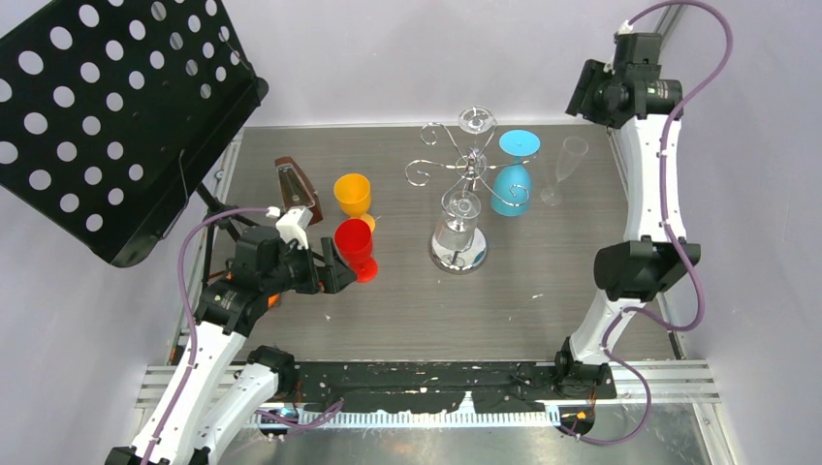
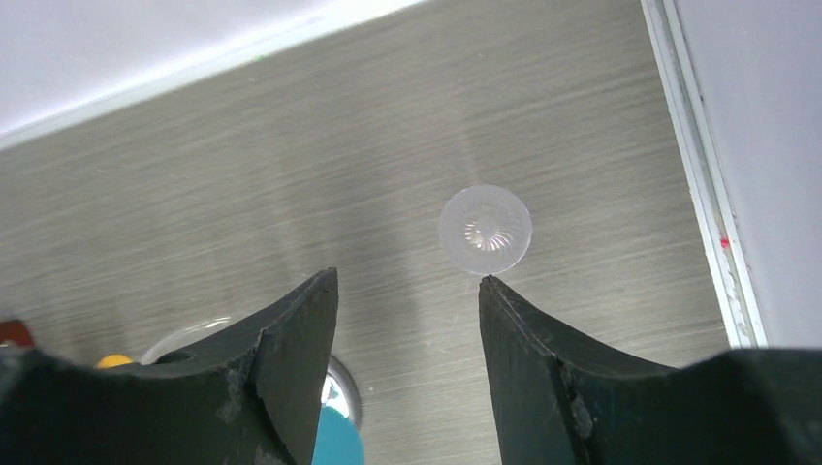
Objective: Take the wine glass off the wine glass rack
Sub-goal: Place the wine glass at the center of the board, then pick up the wine glass from the wine rack.
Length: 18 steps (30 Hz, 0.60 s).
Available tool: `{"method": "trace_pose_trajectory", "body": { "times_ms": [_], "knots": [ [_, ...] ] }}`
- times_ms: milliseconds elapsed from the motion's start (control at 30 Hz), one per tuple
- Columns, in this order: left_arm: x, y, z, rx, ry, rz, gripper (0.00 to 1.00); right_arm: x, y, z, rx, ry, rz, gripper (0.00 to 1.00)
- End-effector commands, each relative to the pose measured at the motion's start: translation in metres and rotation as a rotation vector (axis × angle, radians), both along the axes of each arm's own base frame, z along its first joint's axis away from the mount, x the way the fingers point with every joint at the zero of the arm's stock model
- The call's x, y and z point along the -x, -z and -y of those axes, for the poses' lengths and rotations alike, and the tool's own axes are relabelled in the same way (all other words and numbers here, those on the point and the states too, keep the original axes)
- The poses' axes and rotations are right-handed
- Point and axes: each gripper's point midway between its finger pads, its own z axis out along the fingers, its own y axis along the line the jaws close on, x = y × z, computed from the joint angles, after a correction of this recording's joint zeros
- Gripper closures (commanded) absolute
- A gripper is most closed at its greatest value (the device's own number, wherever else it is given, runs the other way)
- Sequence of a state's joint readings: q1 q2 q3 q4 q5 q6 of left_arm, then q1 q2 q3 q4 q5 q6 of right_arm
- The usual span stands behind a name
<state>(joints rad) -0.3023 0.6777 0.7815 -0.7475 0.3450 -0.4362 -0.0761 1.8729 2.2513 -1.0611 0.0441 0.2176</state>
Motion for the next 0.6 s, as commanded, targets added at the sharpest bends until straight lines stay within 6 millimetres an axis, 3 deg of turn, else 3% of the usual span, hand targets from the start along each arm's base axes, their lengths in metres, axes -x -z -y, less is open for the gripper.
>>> {"method": "trace_pose_trajectory", "body": {
  "times_ms": [0, 200, 367, 533, 567],
  "knots": [
    [-0.005, -0.010, 0.003, 0.019, 0.015, 0.055, 0.07, 0.017, -0.072, -0.019, -0.080, -0.048, 0.224, 0.38],
    [-0.005, -0.010, 0.003, 0.020, 0.016, 0.056, 0.07, 0.039, -0.097, -0.055, -0.202, -0.190, 0.289, 0.34],
    [-0.005, -0.010, 0.003, 0.023, 0.017, 0.055, 0.07, 0.060, -0.102, -0.082, -0.241, -0.273, 0.319, 0.34],
    [-0.005, -0.009, 0.003, 0.023, 0.012, 0.051, 0.07, 0.074, -0.078, -0.103, -0.279, -0.329, 0.274, 0.34],
    [-0.005, -0.009, 0.003, 0.023, 0.013, 0.050, 0.07, 0.077, -0.081, -0.104, -0.282, -0.336, 0.292, 0.34]
  ]
}}
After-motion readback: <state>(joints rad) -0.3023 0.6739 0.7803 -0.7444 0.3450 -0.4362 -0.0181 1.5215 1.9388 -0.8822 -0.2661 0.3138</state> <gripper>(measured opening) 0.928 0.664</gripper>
